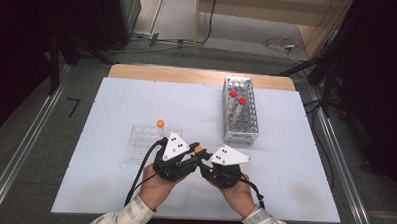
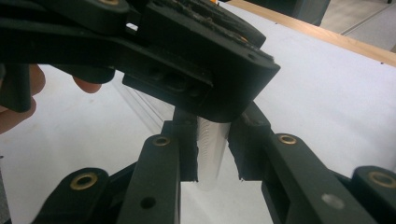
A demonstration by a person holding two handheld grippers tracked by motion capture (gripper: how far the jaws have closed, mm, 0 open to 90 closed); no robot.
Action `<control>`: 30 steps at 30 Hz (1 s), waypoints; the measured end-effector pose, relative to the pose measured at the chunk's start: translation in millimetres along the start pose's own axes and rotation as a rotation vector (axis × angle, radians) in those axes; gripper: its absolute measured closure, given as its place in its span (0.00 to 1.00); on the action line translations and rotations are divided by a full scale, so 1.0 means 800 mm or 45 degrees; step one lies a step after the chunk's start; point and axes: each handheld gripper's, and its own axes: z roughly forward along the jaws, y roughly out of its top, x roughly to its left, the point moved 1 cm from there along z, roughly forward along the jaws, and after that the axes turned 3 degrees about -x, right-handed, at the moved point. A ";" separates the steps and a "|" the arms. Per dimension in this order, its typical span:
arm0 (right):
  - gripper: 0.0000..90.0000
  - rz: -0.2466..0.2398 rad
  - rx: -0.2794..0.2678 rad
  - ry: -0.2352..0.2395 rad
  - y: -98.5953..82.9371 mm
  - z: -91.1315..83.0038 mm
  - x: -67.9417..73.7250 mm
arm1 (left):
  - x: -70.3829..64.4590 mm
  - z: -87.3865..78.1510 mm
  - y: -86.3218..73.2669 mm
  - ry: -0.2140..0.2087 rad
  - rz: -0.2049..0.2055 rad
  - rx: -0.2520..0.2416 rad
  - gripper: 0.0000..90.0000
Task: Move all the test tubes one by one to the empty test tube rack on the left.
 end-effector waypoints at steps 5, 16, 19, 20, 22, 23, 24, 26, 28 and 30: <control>0.72 0.007 -0.010 0.008 0.001 -0.002 0.000 | 0.001 -0.001 0.001 0.003 0.003 0.005 0.77; 0.39 0.048 0.013 0.039 -0.002 -0.015 -0.015 | 0.015 -0.020 0.007 0.010 -0.043 -0.029 0.78; 0.36 0.062 -0.002 0.022 -0.001 -0.023 -0.022 | 0.021 -0.030 0.012 0.016 -0.050 -0.048 0.78; 0.35 0.070 -0.009 0.012 -0.001 -0.026 -0.024 | 0.022 -0.033 0.013 0.021 -0.049 -0.053 0.78; 0.34 0.081 -0.010 0.005 -0.002 -0.029 -0.029 | 0.024 -0.042 0.016 0.022 -0.049 -0.072 0.78; 0.34 0.084 -0.008 0.001 -0.003 -0.031 -0.031 | 0.025 -0.048 0.019 0.025 -0.055 -0.082 0.78; 0.33 0.088 -0.004 -0.006 -0.004 -0.033 -0.033 | 0.027 -0.051 0.020 0.025 -0.057 -0.087 0.78; 0.33 0.094 0.002 -0.012 -0.006 -0.035 -0.035 | 0.031 -0.058 0.022 0.031 -0.070 -0.096 0.78; 0.33 0.099 0.011 -0.021 -0.009 -0.036 -0.037 | 0.038 -0.066 0.024 0.041 -0.081 -0.103 0.78; 0.33 0.107 0.015 -0.027 -0.011 -0.037 -0.039 | 0.045 -0.071 0.026 0.049 -0.097 -0.108 0.78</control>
